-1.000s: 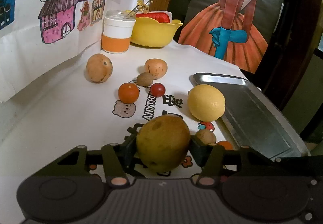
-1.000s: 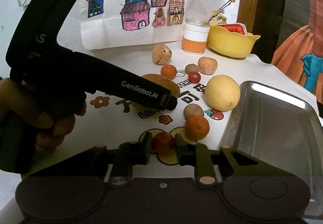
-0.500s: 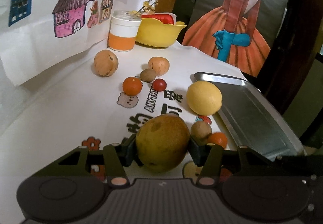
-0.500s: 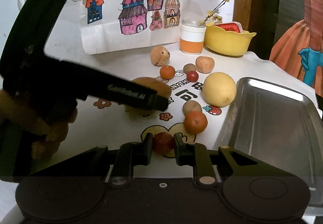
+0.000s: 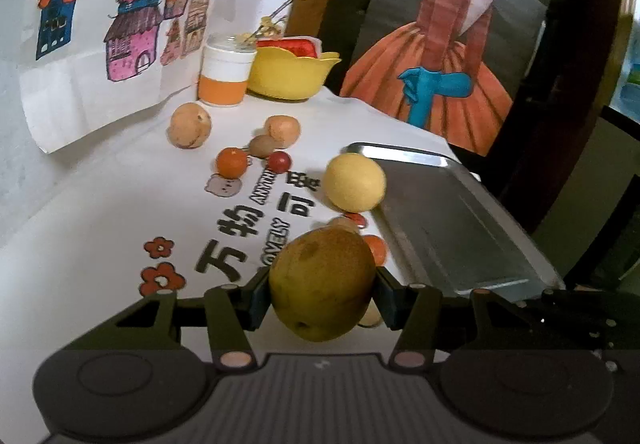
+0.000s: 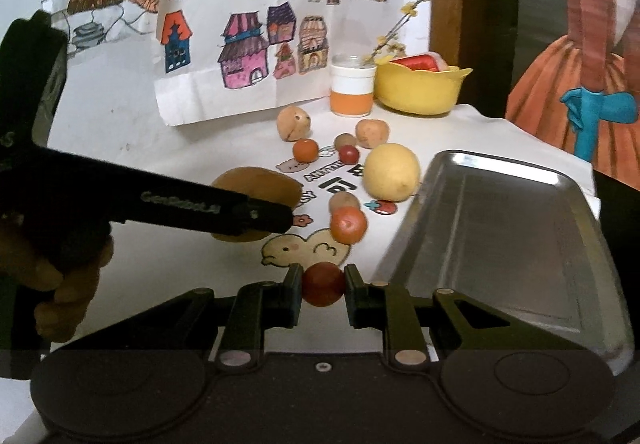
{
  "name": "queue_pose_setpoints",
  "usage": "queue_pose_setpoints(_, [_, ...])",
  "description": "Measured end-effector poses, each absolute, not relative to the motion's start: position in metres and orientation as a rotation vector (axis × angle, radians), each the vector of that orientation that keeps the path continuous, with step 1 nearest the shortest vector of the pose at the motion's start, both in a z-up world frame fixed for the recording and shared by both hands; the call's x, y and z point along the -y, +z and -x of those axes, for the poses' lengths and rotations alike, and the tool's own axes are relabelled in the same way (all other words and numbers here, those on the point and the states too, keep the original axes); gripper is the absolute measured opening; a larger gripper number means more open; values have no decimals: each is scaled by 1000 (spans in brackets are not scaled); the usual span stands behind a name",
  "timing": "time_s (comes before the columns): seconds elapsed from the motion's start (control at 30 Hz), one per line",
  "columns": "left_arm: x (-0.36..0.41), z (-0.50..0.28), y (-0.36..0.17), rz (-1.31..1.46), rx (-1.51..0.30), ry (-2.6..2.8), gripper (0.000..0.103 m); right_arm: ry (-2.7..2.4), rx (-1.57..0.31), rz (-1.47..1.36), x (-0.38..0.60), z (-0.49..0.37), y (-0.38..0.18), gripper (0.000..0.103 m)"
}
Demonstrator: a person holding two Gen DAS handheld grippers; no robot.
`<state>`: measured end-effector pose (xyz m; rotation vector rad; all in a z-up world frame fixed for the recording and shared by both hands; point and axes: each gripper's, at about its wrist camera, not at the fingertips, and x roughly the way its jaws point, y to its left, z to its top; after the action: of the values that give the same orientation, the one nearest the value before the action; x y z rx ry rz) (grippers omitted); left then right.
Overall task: Organize fruits
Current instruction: 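Carry the pear onto the steel tray with the left tool while the right tool places the tomato there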
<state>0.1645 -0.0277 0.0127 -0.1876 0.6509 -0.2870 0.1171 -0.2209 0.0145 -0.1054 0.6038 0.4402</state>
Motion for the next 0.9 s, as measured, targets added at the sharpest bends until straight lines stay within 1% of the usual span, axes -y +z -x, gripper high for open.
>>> queue_pose_setpoints(0.47, [74, -164, 43, 126, -601, -329, 57, 354, -571, 31, 279, -112, 31, 23])
queue_pose_setpoints(0.7, [95, -184, 56, 119, -564, -368, 57, 313, -525, 23, 314, -134, 53, 23])
queue_pose_setpoints(0.9, [110, -213, 63, 106, -531, -384, 57, 297, -503, 41, 331, -170, 68, 23])
